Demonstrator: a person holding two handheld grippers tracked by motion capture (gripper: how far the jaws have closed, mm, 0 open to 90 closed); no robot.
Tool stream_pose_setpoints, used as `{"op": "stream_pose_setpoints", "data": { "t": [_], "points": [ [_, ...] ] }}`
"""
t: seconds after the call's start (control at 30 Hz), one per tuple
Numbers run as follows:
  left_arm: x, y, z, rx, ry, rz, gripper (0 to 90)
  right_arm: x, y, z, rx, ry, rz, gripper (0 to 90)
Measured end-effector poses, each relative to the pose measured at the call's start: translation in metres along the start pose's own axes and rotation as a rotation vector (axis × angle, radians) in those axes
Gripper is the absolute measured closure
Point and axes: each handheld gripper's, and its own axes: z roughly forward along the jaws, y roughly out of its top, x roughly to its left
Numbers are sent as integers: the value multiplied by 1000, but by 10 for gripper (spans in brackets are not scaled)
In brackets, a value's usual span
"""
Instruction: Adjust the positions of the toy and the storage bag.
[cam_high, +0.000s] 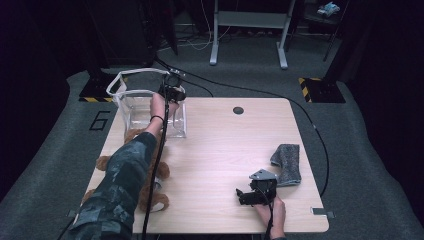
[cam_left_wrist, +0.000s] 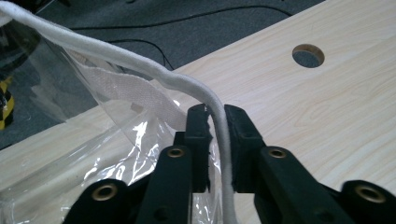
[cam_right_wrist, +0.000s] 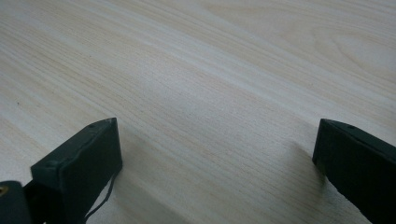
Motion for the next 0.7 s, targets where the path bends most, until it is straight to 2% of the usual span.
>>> {"op": "stream_pose_setpoints", "data": {
  "t": [0.2,0.4,0.7],
  "points": [
    [-6,1,-1,-27,-40,23,849,0,0,0,-2,-1,-2,5],
    [-23,3,1,-42,-80,48,847,0,0,0,-3,-2,-4,6],
    [-42,8,1,-66,-114,48,846,0,0,0,-2,-2,-3,6]
  ]
}}
